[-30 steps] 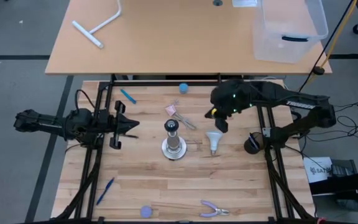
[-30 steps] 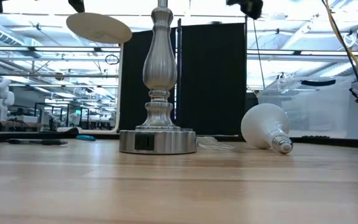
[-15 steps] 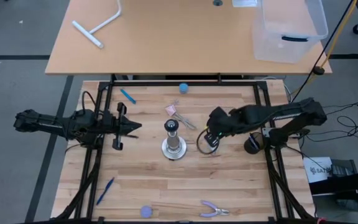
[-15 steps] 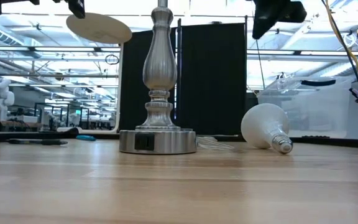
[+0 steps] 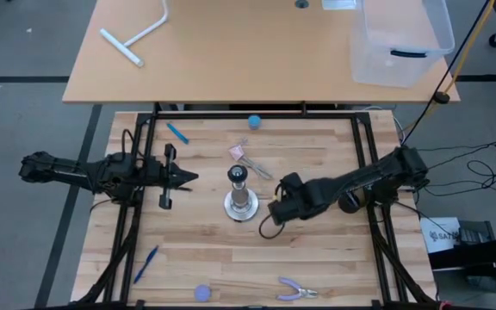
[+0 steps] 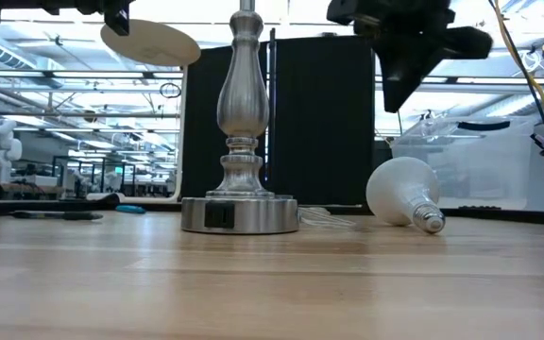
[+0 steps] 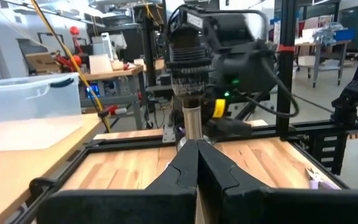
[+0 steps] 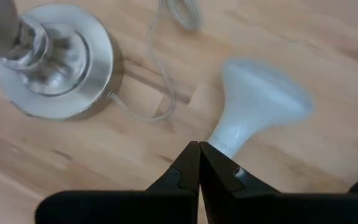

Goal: Screw lightbulb
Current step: Insert the lightbulb into the lamp

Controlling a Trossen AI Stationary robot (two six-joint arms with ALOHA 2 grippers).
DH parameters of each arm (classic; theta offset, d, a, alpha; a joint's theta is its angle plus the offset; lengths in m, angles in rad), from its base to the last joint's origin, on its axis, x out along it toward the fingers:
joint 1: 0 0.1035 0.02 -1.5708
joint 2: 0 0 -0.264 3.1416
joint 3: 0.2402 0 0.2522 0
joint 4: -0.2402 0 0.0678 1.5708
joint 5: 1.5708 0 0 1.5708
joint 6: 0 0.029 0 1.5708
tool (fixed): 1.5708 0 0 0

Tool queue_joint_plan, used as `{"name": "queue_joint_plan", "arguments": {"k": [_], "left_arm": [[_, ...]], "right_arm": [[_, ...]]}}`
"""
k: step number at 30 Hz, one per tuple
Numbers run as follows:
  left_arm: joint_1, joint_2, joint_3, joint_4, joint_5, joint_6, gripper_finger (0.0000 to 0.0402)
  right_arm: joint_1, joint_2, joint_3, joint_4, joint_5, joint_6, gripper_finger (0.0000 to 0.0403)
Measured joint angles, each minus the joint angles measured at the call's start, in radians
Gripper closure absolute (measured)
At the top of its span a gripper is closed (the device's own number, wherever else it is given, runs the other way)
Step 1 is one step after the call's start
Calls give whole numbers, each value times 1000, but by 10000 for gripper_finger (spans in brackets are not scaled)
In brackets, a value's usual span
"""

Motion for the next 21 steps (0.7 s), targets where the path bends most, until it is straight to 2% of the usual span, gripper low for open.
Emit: {"name": "queue_joint_plan", "arguments": {"k": [5, 9, 12, 21], "left_arm": [[0, 0, 0, 12, 1, 30, 401], [0, 0, 0, 31, 0, 56, 401], [0, -1, 0, 55, 0, 87, 401], [0, -2, 0, 94, 0, 104, 401]], "right_arm": [[66, 13, 0, -45, 49, 196, 400], [101, 24, 0, -51, 62, 289, 368], [107, 44, 0, -47, 61, 326, 323], [77, 143, 0, -91, 59, 453, 159]]}}
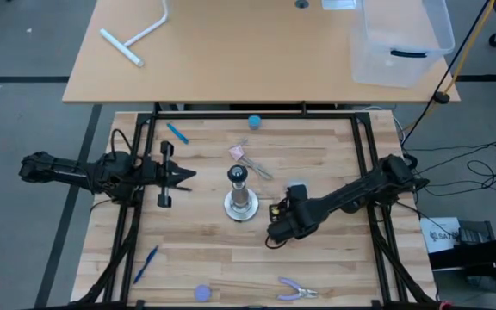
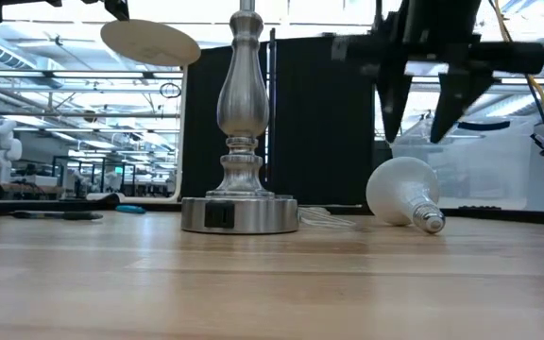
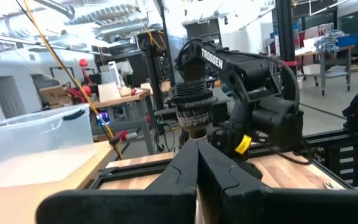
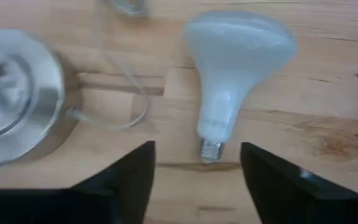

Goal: Screw lightbulb
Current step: Insert the lightbulb into the lamp

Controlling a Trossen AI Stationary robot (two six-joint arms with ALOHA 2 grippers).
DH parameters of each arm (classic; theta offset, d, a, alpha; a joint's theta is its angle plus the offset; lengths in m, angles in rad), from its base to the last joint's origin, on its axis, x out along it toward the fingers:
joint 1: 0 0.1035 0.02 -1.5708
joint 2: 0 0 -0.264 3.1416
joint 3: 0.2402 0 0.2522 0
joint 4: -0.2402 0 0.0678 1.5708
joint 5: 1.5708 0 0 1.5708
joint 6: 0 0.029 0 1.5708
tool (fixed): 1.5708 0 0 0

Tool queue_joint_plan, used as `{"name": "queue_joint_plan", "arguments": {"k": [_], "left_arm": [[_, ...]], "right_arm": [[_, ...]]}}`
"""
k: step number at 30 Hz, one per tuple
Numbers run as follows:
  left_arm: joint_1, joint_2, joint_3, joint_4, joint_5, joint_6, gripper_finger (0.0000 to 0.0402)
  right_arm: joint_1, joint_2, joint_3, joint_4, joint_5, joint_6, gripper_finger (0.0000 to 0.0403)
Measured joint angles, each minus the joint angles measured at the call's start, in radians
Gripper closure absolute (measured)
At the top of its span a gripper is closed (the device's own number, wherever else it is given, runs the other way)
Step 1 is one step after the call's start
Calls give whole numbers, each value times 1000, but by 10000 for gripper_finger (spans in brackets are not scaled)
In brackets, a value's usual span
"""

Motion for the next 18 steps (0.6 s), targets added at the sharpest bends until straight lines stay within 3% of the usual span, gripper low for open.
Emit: {"name": "queue_joint_plan", "arguments": {"k": [7, 18], "left_arm": [[0, 0, 0, 5, 0, 0, 401], [0, 0, 0, 5, 0, -1, 401]], "right_arm": [[-40, 45, 0, -26, -49, -6, 100], [-85, 133, 0, -16, -57, -20, 100]]}}
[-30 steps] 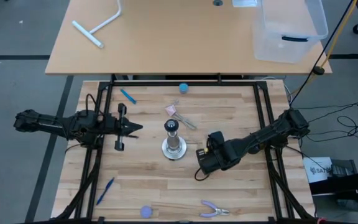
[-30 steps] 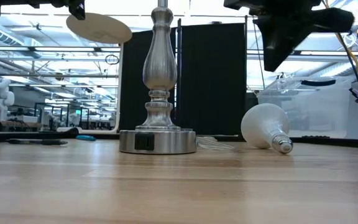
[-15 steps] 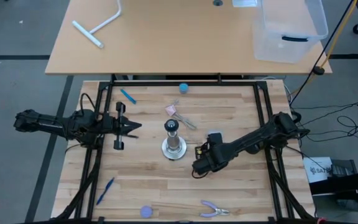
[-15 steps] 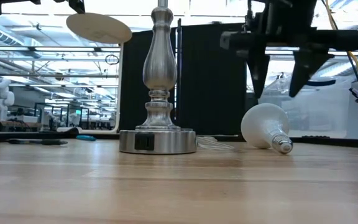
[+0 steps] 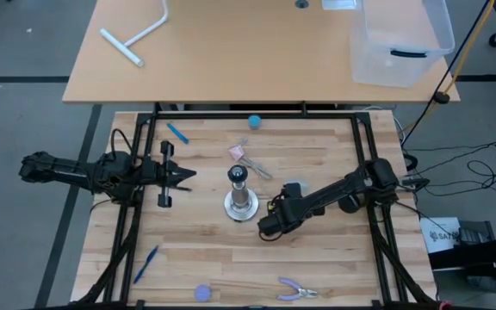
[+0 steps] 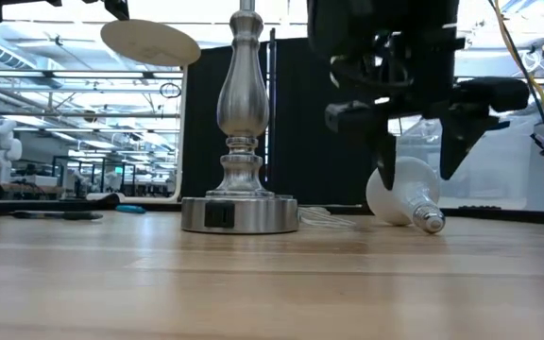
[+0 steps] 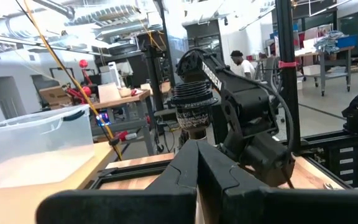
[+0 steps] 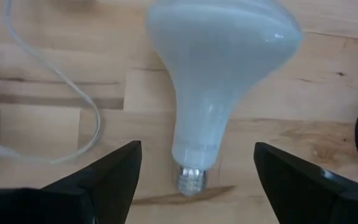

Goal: Screw lightbulb
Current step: Insert the lightbulb into the lamp

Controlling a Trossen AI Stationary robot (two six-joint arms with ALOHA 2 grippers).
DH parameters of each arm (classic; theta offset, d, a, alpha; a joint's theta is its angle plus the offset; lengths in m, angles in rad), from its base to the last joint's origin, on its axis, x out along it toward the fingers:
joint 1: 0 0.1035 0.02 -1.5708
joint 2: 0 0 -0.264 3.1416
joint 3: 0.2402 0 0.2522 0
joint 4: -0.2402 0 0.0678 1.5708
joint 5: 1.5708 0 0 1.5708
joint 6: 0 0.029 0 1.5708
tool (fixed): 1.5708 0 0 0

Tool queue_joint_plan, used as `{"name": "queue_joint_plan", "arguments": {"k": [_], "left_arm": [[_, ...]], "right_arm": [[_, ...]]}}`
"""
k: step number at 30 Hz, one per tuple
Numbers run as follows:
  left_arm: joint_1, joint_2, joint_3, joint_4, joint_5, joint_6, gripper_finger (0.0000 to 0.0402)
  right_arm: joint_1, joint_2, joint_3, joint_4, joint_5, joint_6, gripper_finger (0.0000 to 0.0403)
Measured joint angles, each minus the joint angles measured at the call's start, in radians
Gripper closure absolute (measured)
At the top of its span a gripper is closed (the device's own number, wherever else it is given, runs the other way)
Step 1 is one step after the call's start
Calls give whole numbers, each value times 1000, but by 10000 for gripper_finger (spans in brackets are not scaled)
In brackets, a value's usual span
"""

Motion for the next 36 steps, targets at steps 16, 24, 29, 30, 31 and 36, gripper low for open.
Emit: {"name": "queue_joint_plan", "arguments": {"k": [16, 24, 29, 30, 31, 36], "left_arm": [[0, 0, 0, -2, 1, -1, 401], [0, 0, 0, -20, 1, -1, 401], [0, 0, 0, -26, 2, 0, 401], [0, 0, 0, -26, 2, 0, 401], [0, 0, 0, -27, 2, 0, 401], [0, 0, 0, -32, 2, 0, 401]], "right_arm": [[-80, 114, 0, 27, 0, -89, 101], [-118, 120, -3, 49, 7, -156, 108], [-141, 120, -3, 55, 9, -186, 142], [-144, 120, -3, 60, 13, -192, 152], [-148, 120, -4, 70, 15, -201, 163], [-163, 120, -4, 106, 27, -240, 211]]}}
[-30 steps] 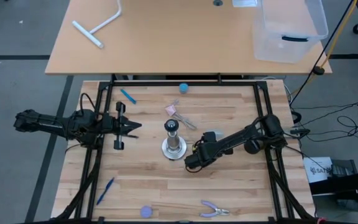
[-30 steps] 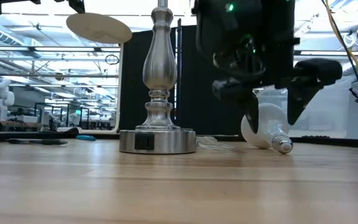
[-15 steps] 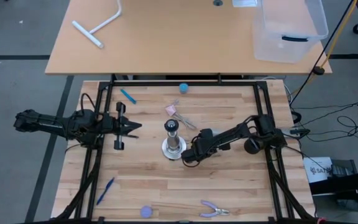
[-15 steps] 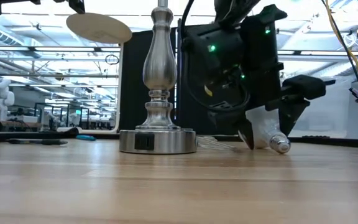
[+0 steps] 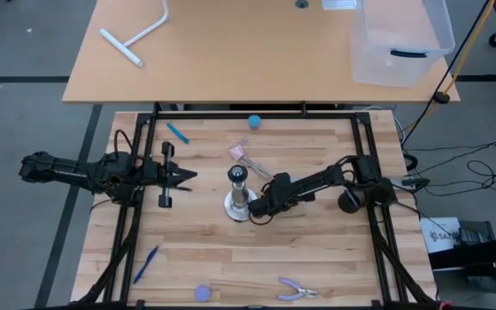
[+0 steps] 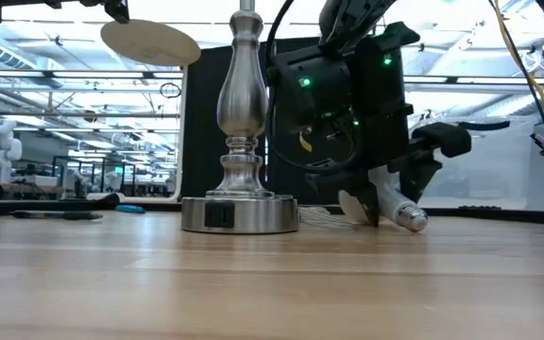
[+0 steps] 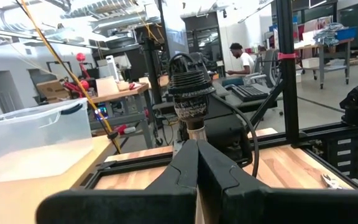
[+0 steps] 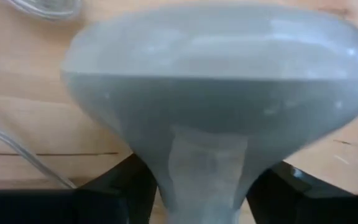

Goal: Screw lightbulb
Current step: Insert the lightbulb into the lamp

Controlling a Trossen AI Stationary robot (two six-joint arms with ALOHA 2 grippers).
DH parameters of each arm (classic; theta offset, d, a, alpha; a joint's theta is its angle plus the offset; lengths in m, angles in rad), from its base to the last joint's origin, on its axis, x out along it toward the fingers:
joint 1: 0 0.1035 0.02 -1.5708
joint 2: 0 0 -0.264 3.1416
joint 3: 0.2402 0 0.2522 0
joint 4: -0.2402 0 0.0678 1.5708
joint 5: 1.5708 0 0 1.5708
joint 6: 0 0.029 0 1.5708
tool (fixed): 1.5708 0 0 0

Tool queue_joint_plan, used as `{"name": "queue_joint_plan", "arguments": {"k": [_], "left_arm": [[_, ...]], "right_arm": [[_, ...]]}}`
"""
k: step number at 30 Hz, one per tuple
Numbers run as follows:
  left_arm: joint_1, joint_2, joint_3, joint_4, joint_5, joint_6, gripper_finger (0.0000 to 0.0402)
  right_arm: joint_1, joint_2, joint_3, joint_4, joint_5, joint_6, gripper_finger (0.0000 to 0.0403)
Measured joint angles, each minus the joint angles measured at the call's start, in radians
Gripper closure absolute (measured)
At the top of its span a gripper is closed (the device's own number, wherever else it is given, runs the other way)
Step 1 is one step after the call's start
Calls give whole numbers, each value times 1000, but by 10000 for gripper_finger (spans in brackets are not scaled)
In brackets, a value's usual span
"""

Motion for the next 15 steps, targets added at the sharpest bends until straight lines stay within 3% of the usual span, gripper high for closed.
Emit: {"name": "queue_joint_plan", "arguments": {"k": [4, 15], "left_arm": [[0, 0, 0, -2, 0, 0, 401], [0, 0, 0, -8, 0, -4, 401]], "right_arm": [[-6, 0, 0, 12, 9, -17, 229], [-6, -1, 0, 35, 111, -18, 231]]}}
